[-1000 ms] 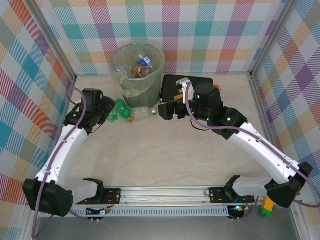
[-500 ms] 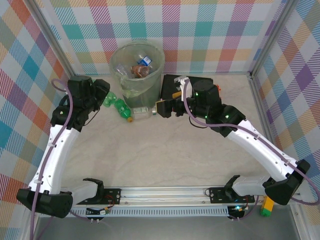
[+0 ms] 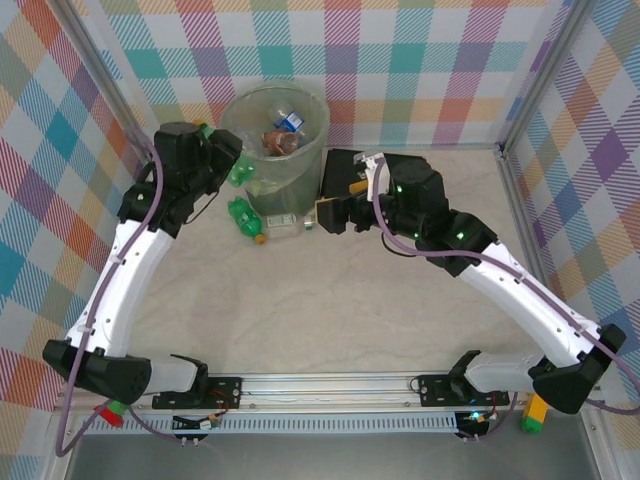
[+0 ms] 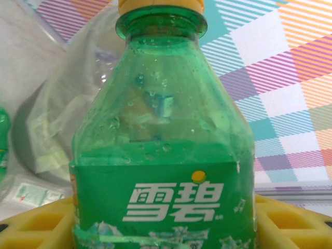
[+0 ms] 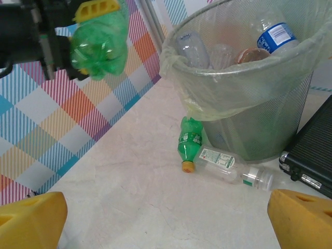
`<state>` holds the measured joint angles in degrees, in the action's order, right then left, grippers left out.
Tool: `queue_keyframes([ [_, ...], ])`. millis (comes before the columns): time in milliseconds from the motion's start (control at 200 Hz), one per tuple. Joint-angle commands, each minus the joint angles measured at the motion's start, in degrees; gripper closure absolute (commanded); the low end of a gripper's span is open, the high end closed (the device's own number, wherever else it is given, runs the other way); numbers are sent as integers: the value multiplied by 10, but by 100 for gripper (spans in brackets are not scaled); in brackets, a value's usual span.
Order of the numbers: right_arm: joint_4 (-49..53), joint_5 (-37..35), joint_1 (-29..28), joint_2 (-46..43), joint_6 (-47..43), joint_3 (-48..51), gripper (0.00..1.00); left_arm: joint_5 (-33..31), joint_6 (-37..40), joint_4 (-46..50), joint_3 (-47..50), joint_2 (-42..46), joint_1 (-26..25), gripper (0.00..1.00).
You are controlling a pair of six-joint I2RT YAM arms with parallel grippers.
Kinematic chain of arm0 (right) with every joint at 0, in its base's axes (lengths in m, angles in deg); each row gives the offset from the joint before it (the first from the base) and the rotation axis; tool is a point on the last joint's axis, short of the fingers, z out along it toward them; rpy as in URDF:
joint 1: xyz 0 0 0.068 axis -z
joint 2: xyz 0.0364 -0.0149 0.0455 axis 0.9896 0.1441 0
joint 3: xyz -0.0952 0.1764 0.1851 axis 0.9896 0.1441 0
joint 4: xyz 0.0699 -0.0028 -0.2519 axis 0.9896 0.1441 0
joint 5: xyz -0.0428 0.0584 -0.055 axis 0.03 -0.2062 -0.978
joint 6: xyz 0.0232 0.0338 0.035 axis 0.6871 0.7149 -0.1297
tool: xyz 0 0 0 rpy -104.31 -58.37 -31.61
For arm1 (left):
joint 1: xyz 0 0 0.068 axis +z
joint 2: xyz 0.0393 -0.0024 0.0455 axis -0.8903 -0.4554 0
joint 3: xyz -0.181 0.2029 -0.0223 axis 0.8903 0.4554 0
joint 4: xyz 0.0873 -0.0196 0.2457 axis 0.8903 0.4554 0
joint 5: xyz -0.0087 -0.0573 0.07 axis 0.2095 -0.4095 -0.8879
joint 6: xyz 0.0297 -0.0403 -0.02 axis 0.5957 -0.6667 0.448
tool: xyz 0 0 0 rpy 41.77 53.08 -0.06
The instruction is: Put the plastic bottles in the bin
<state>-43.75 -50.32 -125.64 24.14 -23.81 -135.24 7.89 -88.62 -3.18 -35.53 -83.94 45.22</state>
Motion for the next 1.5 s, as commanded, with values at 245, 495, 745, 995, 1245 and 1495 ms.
queue_keyframes([
  [245,4,-23,-3,-28,8,8,1,-19,-50,-99,-103,-134,-18,40],
  [495,4,-31,-3,-30,5,10,1,-37,-74,-99,-183,-231,-20,40],
  [745,7,-41,-3,-34,-2,16,1,-41,-85,-77,-244,-298,-21,40],
  [995,8,-45,-3,-30,-5,15,1,-38,-79,-60,-267,-308,-21,11],
  [1245,-3,-42,-3,-27,1,26,1,-49,-69,-38,-257,-276,-21,7],
  [1495,-10,-24,-3,-8,6,25,1,-60,-33,-31,-222,-215,-21,3],
])
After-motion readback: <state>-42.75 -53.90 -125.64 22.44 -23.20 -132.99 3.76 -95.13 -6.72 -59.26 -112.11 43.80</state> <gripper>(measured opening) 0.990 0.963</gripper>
